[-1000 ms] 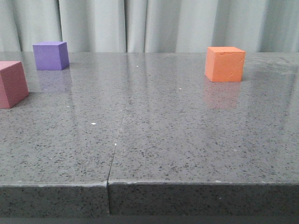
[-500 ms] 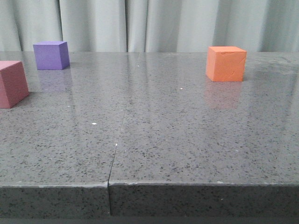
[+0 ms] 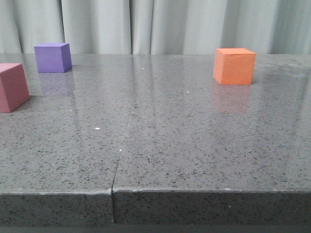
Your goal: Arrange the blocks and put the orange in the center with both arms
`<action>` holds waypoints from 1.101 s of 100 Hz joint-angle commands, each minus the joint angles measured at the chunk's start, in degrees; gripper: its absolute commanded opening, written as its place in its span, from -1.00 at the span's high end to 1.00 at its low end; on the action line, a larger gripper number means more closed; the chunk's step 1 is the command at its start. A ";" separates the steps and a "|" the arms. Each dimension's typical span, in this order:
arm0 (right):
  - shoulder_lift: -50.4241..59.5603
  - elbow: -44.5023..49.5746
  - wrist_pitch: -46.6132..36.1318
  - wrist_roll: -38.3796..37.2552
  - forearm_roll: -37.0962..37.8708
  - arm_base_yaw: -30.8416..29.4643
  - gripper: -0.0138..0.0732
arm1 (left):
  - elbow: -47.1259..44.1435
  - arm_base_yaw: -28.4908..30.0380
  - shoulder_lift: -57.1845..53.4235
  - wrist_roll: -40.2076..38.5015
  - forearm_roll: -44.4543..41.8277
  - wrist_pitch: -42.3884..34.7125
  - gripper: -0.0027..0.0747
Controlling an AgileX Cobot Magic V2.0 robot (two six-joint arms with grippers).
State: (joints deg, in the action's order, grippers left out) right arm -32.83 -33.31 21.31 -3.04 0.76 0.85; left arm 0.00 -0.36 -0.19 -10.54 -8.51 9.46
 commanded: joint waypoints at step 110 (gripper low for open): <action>-67.00 -72.20 34.74 0.62 -9.32 12.71 -0.76 | -2.67 0.13 -1.93 -0.71 0.58 -4.47 0.98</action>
State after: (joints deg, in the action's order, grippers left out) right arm -98.46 -99.35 53.84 -3.04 -9.18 13.56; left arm 0.00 -0.36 -0.19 -10.54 -8.51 9.46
